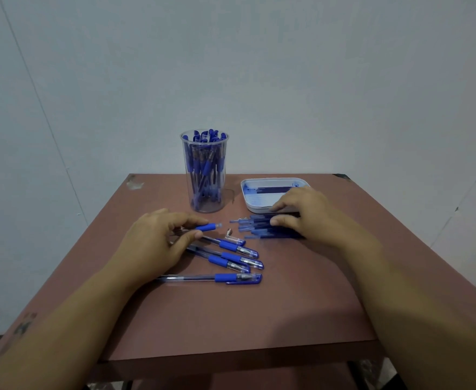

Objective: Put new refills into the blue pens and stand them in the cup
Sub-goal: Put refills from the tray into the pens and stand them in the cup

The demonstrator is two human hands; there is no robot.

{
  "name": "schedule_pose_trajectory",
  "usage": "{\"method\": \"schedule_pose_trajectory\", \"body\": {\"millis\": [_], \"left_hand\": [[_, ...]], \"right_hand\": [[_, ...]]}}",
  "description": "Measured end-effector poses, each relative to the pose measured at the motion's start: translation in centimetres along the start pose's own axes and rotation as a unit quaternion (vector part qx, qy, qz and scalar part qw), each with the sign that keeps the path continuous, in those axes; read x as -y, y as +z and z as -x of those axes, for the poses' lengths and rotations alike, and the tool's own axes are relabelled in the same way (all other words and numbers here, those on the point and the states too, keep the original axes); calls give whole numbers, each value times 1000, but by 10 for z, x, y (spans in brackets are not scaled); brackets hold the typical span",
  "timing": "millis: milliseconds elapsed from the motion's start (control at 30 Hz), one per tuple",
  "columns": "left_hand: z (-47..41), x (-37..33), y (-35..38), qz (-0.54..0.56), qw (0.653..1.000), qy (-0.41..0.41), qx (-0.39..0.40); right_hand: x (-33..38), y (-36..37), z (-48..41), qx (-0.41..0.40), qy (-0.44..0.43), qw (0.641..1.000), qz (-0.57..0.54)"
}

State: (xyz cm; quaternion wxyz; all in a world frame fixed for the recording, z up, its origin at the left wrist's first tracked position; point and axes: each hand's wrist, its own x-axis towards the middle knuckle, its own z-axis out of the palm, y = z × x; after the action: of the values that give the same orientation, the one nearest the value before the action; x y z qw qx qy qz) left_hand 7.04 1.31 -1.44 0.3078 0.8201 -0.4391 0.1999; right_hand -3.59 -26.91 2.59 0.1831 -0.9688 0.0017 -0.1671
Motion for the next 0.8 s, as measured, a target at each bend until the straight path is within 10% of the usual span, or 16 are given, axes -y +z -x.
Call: {"method": "schedule_pose_trajectory", "body": {"millis": [800], "left_hand": [[-1,6,0,-19,1000,-17,4]], "right_hand": [[-46,13,-98,110,91,988,65]]}}
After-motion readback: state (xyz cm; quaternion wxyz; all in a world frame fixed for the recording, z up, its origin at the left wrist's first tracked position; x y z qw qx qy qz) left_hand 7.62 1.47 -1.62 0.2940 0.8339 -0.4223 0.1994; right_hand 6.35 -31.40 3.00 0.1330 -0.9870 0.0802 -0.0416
